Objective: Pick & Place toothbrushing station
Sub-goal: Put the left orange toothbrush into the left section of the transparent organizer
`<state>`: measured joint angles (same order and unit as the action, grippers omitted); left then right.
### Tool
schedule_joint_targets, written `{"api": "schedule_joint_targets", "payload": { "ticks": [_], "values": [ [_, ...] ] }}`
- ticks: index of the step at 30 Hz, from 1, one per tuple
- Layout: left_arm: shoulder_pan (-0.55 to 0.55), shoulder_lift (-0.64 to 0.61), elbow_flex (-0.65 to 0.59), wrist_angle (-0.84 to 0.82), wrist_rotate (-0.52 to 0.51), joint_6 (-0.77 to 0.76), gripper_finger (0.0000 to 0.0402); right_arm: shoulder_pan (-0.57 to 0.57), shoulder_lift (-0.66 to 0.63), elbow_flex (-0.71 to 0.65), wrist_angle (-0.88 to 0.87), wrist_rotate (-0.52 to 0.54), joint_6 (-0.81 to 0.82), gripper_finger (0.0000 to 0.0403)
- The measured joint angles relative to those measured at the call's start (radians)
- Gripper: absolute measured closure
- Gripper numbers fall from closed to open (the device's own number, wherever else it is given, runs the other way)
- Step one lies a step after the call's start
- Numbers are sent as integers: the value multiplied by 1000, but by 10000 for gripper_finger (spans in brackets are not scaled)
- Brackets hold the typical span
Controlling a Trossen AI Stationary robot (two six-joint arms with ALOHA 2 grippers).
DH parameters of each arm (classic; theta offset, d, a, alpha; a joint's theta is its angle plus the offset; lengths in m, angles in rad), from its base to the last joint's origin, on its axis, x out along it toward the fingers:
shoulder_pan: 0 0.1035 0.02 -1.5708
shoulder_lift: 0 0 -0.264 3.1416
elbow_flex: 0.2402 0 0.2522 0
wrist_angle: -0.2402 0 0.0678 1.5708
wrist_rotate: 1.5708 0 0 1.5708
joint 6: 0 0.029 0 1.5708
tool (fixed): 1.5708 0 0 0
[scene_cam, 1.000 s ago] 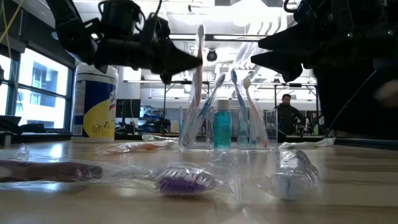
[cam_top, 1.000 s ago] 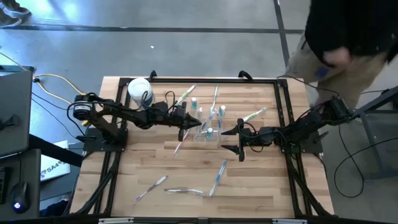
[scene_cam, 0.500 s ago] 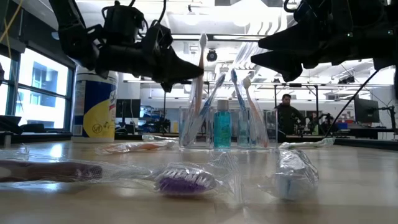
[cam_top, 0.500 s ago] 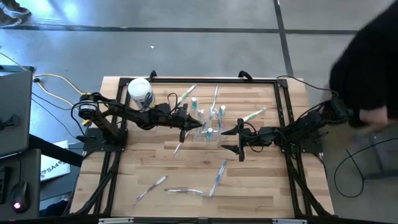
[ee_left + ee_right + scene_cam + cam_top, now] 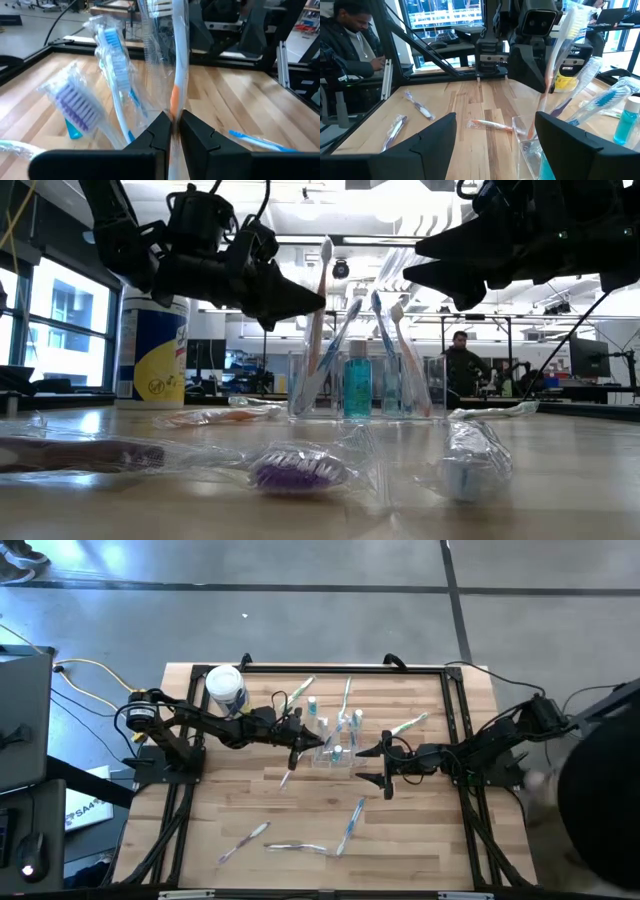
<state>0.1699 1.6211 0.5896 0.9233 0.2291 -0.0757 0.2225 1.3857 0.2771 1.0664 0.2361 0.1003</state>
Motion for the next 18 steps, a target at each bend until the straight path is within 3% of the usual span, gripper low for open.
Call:
{"api": "schedule_joint_targets", "payload": {
  "ticks": [18],
  "values": [
    [0,0,0,-37,-14,45,363,-6,0,0,6,0,0,140]
  ]
}}
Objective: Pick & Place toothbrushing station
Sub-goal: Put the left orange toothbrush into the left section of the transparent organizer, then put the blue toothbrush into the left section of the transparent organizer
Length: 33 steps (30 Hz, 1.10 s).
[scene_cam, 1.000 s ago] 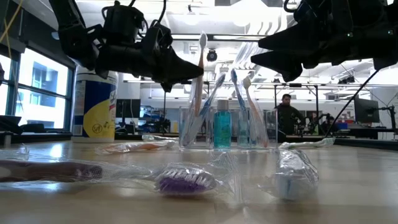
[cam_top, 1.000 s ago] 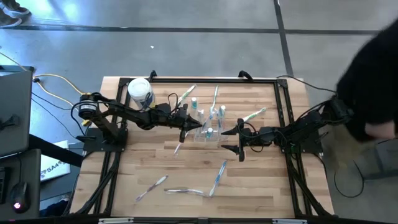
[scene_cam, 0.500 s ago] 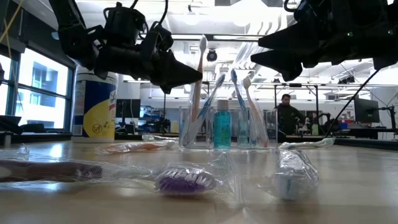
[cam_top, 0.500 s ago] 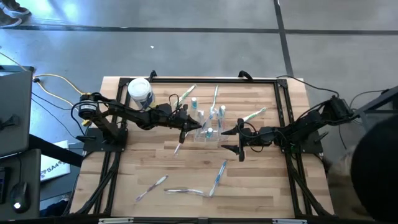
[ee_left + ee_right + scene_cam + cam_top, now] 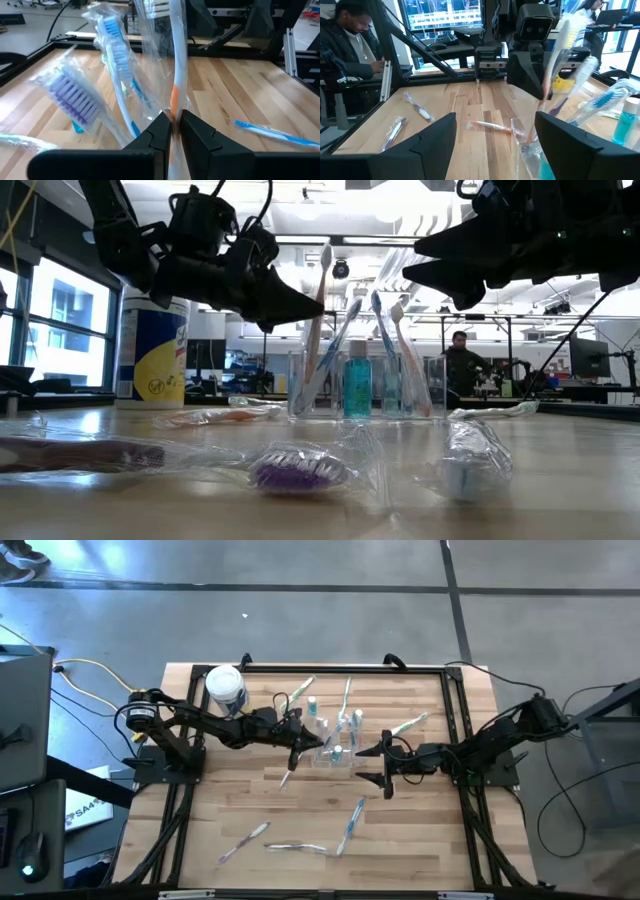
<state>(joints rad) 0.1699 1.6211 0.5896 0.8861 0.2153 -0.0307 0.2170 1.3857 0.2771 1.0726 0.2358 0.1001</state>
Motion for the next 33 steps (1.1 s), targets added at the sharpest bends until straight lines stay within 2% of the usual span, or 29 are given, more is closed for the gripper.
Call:
{"api": "schedule_joint_targets", "payload": {
  "ticks": [6,15,20,24,33],
  "values": [
    [0,0,0,-19,1,0,350,-10,0,0,0,0,1,140],
    [0,0,0,-25,3,0,246,-10,0,0,0,-3,3,140],
    [0,0,0,-22,3,0,207,-10,0,0,0,-3,4,140],
    [0,0,0,-22,3,0,195,-10,0,0,0,-3,4,140],
    [0,0,0,-22,2,-3,194,-10,0,0,0,-3,3,140]
  ]
}}
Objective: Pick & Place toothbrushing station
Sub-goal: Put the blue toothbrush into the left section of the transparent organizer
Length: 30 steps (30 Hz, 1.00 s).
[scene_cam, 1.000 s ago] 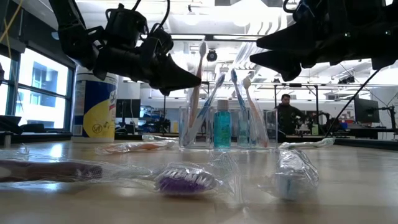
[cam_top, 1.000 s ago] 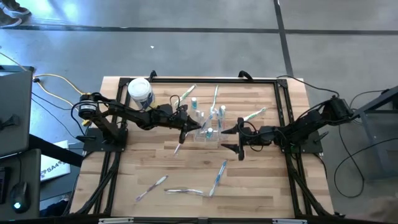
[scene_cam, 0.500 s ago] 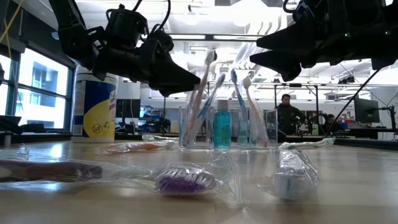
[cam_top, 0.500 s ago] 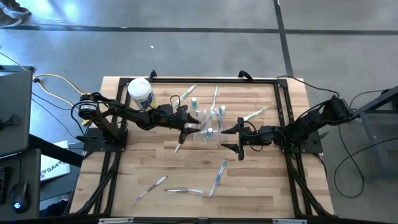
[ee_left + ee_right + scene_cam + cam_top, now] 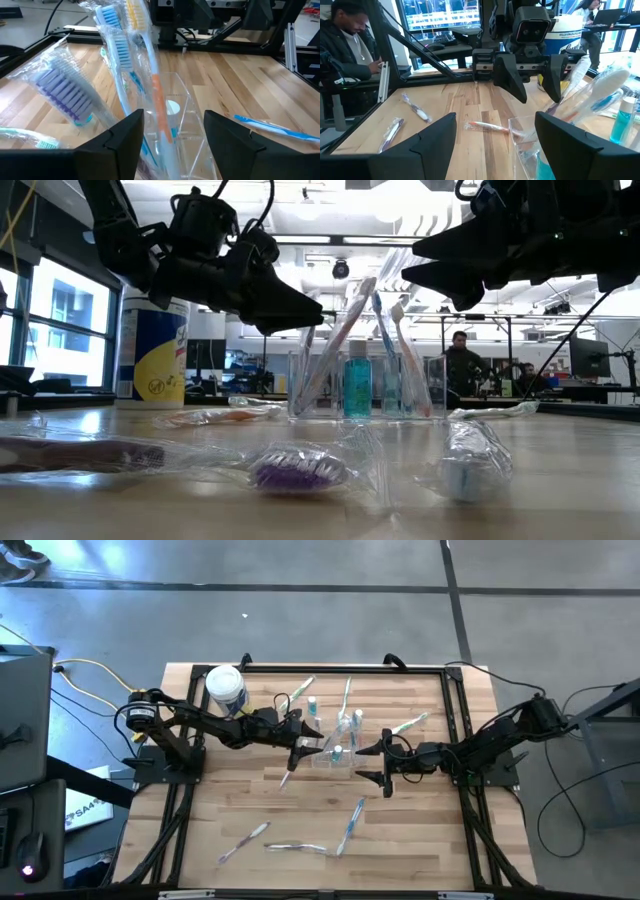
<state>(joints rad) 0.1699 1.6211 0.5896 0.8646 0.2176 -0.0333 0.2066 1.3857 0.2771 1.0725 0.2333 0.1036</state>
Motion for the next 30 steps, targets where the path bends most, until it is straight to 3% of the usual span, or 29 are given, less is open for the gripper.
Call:
{"api": "schedule_joint_targets", "payload": {
  "ticks": [10,15,20,25,30],
  "values": [
    [0,-22,0,7,0,1,194,9,0,0,0,-7,-1,140],
    [0,-60,0,-13,8,4,194,30,-60,0,-61,-3,-23,140],
    [0,-126,0,-66,47,5,194,63,-206,1,-258,66,-17,140],
    [0,-209,1,-179,57,29,194,75,-370,0,-505,181,120,140],
    [0,-282,0,-299,62,40,194,75,-476,0,-678,209,210,140]
  ]
}}
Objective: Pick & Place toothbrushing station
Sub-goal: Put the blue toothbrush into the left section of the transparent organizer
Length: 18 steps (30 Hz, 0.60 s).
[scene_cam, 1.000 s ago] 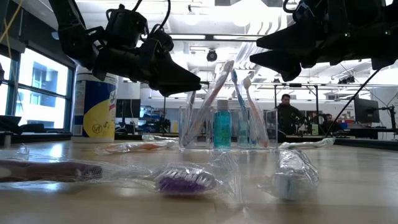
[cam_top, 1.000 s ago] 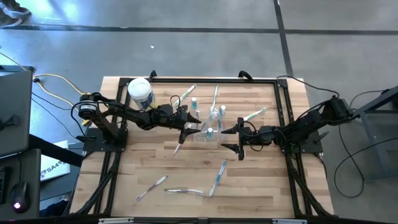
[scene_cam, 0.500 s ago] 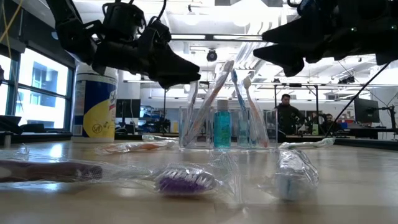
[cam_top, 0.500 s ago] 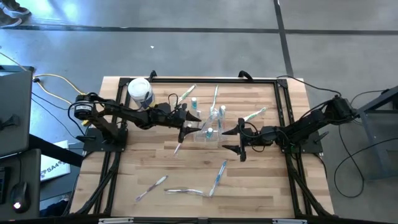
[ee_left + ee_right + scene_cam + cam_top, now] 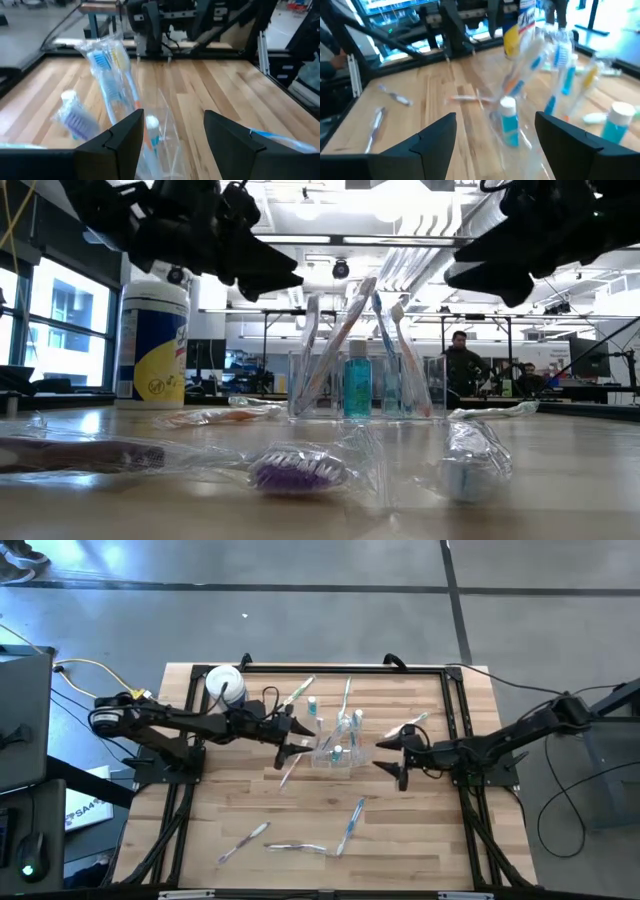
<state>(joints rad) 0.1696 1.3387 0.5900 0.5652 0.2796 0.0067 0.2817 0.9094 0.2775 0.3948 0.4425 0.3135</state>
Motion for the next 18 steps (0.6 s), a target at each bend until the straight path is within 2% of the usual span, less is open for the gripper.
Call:
{"api": "schedule_joint_targets", "payload": {
  "ticks": [2,6,8,13,18],
  "values": [
    [0,-24,0,-38,6,1,194,0,-19,0,-33,-39,4,140],
    [0,-61,0,-105,34,4,194,5,-23,0,-34,-244,-13,140],
    [0,-69,0,-123,48,4,194,28,-3,0,6,-304,-49,140],
    [0,-73,0,-126,78,4,194,102,41,17,97,-313,-191,140],
    [0,-73,0,-120,80,4,194,146,102,122,32,-315,-300,140]
  ]
}}
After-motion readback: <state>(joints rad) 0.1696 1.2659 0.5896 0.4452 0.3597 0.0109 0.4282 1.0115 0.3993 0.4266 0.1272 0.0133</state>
